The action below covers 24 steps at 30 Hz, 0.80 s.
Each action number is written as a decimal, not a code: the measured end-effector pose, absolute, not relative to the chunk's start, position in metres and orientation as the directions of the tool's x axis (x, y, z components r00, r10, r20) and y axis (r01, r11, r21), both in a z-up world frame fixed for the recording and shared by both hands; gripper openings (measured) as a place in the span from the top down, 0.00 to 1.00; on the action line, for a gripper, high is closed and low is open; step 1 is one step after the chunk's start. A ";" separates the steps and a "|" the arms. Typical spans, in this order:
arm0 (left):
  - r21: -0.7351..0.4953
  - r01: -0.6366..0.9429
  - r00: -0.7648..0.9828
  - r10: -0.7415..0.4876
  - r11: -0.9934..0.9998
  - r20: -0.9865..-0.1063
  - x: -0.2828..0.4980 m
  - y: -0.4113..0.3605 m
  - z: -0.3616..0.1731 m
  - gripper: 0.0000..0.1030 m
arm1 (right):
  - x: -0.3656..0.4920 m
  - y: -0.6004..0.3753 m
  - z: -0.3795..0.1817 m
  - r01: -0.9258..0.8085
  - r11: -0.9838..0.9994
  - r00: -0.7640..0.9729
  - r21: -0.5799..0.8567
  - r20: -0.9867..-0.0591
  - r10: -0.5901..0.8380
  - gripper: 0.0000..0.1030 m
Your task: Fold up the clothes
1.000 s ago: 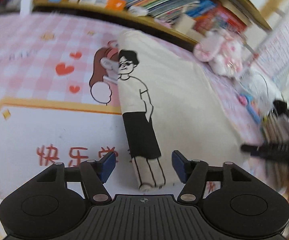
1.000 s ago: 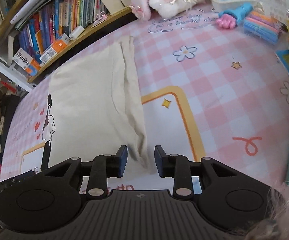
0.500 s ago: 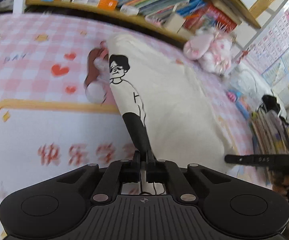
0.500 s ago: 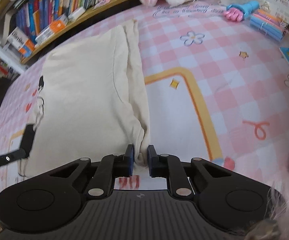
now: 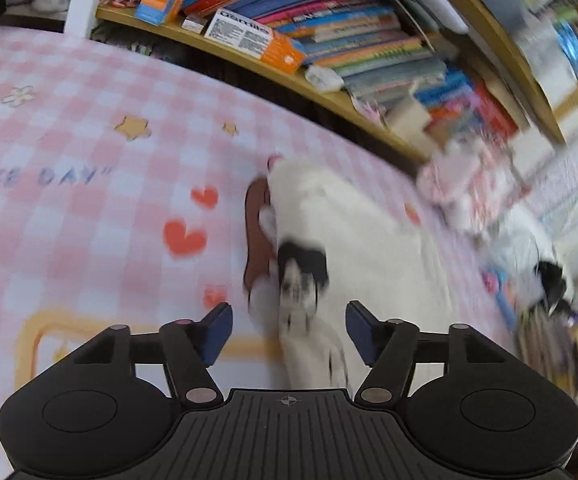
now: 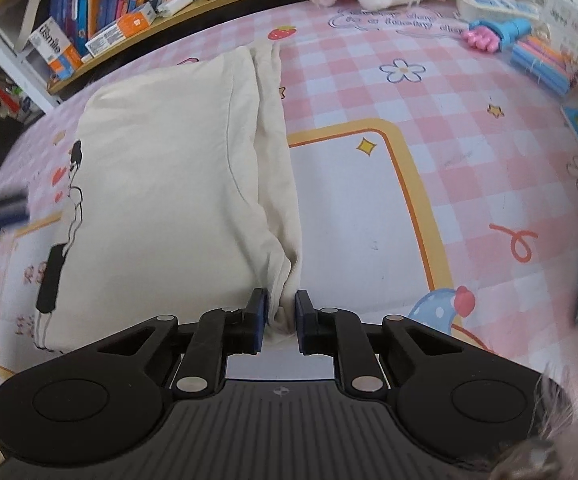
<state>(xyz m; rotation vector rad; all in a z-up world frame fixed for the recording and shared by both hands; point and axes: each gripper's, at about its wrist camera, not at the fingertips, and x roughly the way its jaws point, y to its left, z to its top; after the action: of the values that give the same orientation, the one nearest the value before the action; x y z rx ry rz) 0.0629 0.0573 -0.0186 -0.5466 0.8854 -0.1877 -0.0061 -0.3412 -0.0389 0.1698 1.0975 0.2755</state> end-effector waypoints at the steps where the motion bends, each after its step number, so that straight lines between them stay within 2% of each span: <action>1: -0.533 -0.071 0.621 -0.381 0.843 -0.685 0.075 0.058 -0.023 0.35 | -0.007 -0.340 -0.039 -0.135 0.955 0.430 0.265 -0.852 0.297 0.87; 7: -0.590 -0.116 0.595 -0.420 0.799 -0.686 0.132 0.065 -0.049 0.37 | -0.011 -0.337 -0.041 -0.107 0.961 0.454 0.254 -0.848 0.274 0.87; 11: -0.685 -0.088 0.588 -0.517 0.723 -0.621 0.151 0.068 -0.060 0.41 | -0.011 -0.331 -0.041 -0.094 0.968 0.462 0.234 -0.851 0.251 0.86; 13: -0.692 -0.082 0.592 -0.524 0.717 -0.613 0.160 0.066 -0.061 0.64 | -0.012 -0.330 -0.041 -0.087 0.970 0.467 0.227 -0.851 0.242 0.86; 14: -0.680 -0.085 0.596 -0.509 0.729 -0.621 0.164 0.064 -0.061 0.71 | -0.012 -0.329 -0.041 -0.084 0.971 0.470 0.225 -0.850 0.238 0.86; 15: -0.659 -0.068 0.616 -0.488 0.749 -0.618 0.165 0.062 -0.056 0.81 | -0.013 -0.328 -0.041 -0.082 0.971 0.473 0.223 -0.849 0.235 0.86; 17: -0.605 0.027 0.706 -0.444 0.795 -0.552 0.156 0.056 -0.040 0.82 | -0.015 -0.329 -0.041 -0.081 0.972 0.479 0.221 -0.846 0.233 0.86; 18: -0.572 0.073 0.748 -0.424 0.817 -0.511 0.152 0.052 -0.031 0.79 | -0.016 -0.330 -0.042 -0.080 0.972 0.482 0.221 -0.845 0.232 0.86; 19: -0.519 0.090 0.765 -0.393 0.850 -0.510 0.151 0.048 -0.029 0.72 | -0.017 -0.330 -0.042 -0.080 0.972 0.484 0.221 -0.844 0.231 0.86; 21: -0.481 0.022 0.710 -0.352 0.876 -0.610 0.166 0.048 -0.040 0.65 | -0.016 -0.330 -0.042 -0.074 0.972 0.485 0.221 -0.844 0.229 0.86; 23: -0.588 -0.066 0.641 -0.417 0.806 -0.644 0.178 0.061 -0.058 0.64 | -0.016 -0.329 -0.042 -0.073 0.973 0.484 0.219 -0.845 0.226 0.86; 24: -0.633 -0.094 0.651 -0.433 0.769 -0.624 0.178 0.069 -0.061 0.54 | -0.016 -0.329 -0.041 -0.072 0.973 0.483 0.217 -0.846 0.225 0.86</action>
<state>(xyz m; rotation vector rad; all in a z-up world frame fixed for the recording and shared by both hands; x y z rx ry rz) 0.1781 0.0686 -0.0615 -0.6852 0.8554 -0.2107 -0.0159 -0.3289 -0.0413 0.1599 1.0521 0.1821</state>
